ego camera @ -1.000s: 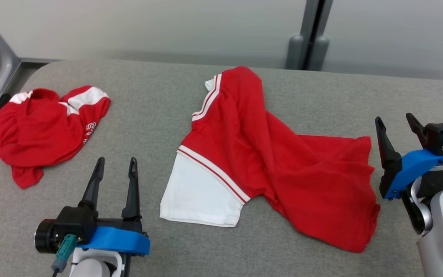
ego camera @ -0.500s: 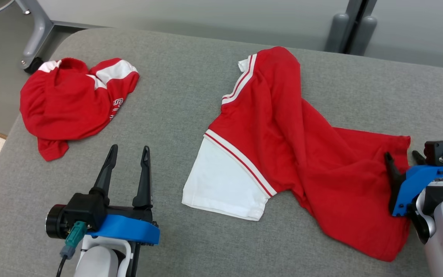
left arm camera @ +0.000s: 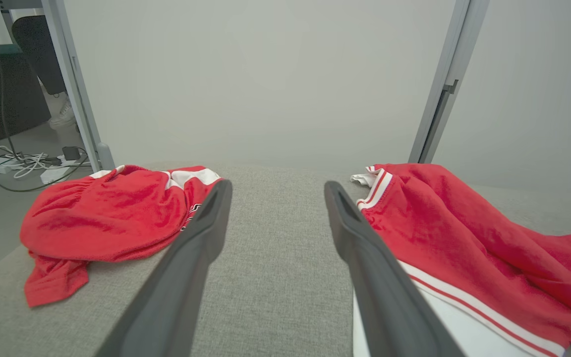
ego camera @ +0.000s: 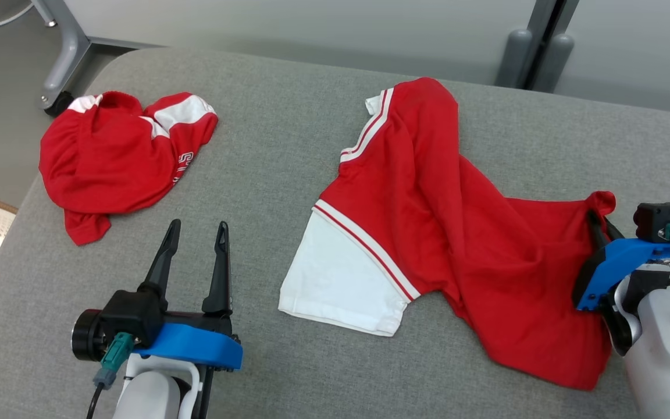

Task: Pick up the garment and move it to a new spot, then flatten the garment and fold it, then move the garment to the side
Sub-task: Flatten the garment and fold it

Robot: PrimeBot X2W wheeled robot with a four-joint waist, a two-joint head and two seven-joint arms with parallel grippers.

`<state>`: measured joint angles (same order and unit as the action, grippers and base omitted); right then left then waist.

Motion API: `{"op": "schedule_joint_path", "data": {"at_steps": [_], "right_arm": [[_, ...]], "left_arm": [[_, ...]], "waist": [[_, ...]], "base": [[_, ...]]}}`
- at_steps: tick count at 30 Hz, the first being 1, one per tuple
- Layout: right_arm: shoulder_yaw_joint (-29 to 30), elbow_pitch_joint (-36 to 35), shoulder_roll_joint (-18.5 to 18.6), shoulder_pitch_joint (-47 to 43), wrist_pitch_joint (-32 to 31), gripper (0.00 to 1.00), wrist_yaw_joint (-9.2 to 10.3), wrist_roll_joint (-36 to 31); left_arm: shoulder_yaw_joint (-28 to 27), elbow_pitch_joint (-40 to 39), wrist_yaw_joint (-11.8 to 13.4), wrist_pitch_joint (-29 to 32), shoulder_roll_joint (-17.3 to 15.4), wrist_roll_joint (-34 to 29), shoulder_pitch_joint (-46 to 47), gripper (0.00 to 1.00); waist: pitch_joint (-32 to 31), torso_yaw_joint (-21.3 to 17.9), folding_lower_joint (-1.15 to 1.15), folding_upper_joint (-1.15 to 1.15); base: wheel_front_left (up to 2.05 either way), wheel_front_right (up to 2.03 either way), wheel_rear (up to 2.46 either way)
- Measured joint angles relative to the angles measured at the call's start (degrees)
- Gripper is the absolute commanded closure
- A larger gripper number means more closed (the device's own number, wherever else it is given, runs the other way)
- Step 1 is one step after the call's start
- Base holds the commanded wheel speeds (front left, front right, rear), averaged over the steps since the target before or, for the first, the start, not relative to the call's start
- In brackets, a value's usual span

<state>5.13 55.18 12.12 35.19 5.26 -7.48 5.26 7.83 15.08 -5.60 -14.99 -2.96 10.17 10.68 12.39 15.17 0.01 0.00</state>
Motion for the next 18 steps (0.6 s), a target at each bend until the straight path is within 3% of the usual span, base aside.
{"op": "schedule_joint_path", "data": {"at_steps": [7, 18], "right_arm": [[-4.9, -2.2, -0.9, 0.3, 7.1, 1.0, 0.0, 3.5], [-11.3, -21.9, 2.4, 0.2, 8.9, 1.0, 0.0, 9.6]], "left_arm": [[-1.7, 0.4, -0.1, 0.0, 0.0, -0.6, -2.5, 0.0], [-3.1, 0.0, -0.6, 0.0, 0.0, -1.1, -4.2, 0.0]], "waist": [[-3.4, -2.4, -0.01, 0.0], [-6.9, -7.2, -0.01, 0.0]], "base": [[0.0, 0.0, 0.0], [0.0, 0.0, 0.0]]}}
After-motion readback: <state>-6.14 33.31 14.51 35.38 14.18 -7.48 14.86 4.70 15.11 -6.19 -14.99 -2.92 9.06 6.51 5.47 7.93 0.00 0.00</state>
